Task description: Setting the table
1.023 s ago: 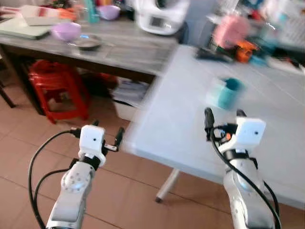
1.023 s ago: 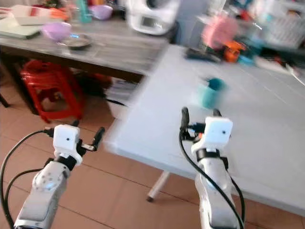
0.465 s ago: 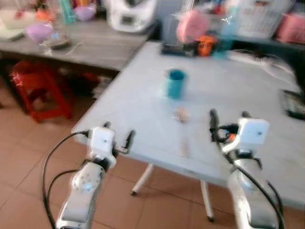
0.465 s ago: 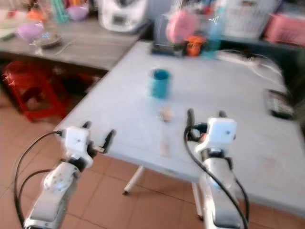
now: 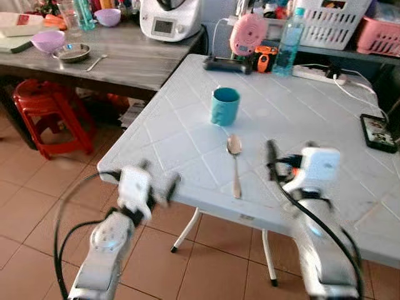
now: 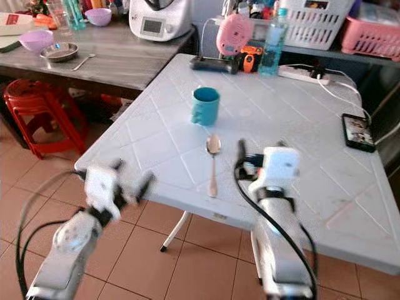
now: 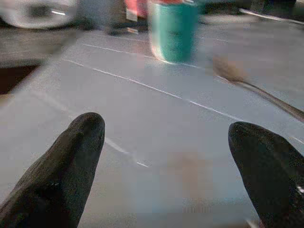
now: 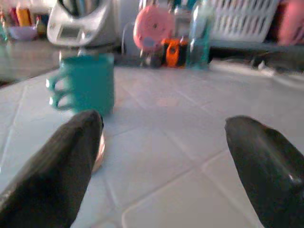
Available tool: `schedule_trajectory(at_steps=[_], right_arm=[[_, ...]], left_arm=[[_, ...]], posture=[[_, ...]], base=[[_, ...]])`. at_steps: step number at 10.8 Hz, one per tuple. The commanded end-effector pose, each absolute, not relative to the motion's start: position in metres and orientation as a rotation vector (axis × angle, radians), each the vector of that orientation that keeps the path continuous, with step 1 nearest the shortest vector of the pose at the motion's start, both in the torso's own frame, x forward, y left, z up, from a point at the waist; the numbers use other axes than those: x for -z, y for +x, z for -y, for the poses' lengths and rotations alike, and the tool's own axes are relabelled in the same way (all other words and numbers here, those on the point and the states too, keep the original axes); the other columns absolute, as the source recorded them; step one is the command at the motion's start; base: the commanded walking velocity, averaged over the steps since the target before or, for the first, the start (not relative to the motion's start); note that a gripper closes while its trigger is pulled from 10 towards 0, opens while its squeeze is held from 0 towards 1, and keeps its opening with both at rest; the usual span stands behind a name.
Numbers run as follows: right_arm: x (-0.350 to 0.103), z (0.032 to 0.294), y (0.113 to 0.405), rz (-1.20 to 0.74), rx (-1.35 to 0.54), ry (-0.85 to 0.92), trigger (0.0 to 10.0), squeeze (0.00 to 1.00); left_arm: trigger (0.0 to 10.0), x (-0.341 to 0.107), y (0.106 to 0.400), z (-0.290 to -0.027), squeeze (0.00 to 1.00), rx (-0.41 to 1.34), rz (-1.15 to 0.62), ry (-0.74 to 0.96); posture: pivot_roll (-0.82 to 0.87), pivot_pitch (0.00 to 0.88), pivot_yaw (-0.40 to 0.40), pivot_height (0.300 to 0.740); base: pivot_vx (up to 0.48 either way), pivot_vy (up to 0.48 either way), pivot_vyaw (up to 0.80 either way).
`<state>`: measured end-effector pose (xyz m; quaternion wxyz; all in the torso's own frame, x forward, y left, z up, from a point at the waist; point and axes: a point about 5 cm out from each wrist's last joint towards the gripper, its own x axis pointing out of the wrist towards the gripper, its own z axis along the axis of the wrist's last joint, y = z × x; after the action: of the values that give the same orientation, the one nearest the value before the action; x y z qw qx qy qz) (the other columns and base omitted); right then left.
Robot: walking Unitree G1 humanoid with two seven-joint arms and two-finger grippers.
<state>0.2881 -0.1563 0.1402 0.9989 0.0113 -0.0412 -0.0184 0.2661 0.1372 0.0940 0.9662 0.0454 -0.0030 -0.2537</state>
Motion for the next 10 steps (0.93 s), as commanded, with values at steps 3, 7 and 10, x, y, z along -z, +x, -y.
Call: schedule_trajectory(at_steps=[3,7,10], right_arm=[[-0.125,0.141,0.302,-0.044,-0.052,0.022,10.0,0.0],[-0.111,0.113,0.323,-0.193,-0.219,-0.017,10.0,0.0],[-0.109,0.103,0.335,-0.214,-0.232,-0.014,10.0,0.0]], left_arm=[[10.0,-0.095,0.26,-0.13,0.0,0.679,-0.001,0.06],[10.0,-0.097,0.254,-0.127,0.0,0.762,0.017,0.054],[10.0,-0.098,0.253,-0.125,0.0,0.775,0.022,0.052]], posture=[[0.07,0.073,-0.016,0.74],[0.07,0.077,-0.021,0.74],[0.08,0.087,-0.021,0.74]], base=[[0.0,0.0,0.0],[0.0,0.0,0.0],[0.0,0.0,0.0]])
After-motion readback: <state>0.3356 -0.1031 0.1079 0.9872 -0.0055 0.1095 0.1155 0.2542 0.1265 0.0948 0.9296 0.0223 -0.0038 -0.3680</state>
